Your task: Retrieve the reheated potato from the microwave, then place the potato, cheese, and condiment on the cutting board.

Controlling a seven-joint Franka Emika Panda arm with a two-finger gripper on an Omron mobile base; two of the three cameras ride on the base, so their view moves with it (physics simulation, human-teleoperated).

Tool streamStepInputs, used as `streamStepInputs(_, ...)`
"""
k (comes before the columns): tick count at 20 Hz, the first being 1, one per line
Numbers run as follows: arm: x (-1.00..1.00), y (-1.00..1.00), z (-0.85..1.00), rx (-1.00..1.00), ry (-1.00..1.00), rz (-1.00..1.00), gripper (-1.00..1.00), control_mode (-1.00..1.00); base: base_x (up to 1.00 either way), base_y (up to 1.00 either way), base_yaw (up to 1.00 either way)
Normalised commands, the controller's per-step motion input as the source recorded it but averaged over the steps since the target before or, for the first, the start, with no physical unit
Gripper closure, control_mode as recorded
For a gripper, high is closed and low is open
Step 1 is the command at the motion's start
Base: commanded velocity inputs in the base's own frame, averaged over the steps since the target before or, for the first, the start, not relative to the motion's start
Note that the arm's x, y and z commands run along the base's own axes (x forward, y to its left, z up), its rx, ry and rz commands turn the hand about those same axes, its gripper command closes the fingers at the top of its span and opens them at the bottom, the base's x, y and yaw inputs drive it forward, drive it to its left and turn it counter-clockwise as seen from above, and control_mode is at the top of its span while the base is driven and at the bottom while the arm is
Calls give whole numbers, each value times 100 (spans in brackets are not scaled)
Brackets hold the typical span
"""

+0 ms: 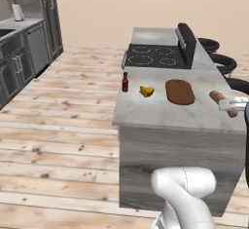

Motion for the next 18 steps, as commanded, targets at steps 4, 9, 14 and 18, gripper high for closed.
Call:
streamStepInputs(4, 0, 0, 0, 0, 0, 0, 100, 100, 38, 29, -12)
streamStepInputs(9, 0, 0, 0, 0, 0, 0, 100, 100, 56, 3, -11)
streamStepInputs(14, 0, 0, 0, 0, 0, 0, 100, 100, 49, -10, -11)
streamStepInputs(18, 0, 0, 0, 0, 0, 0, 100, 100, 24, 0, -12)
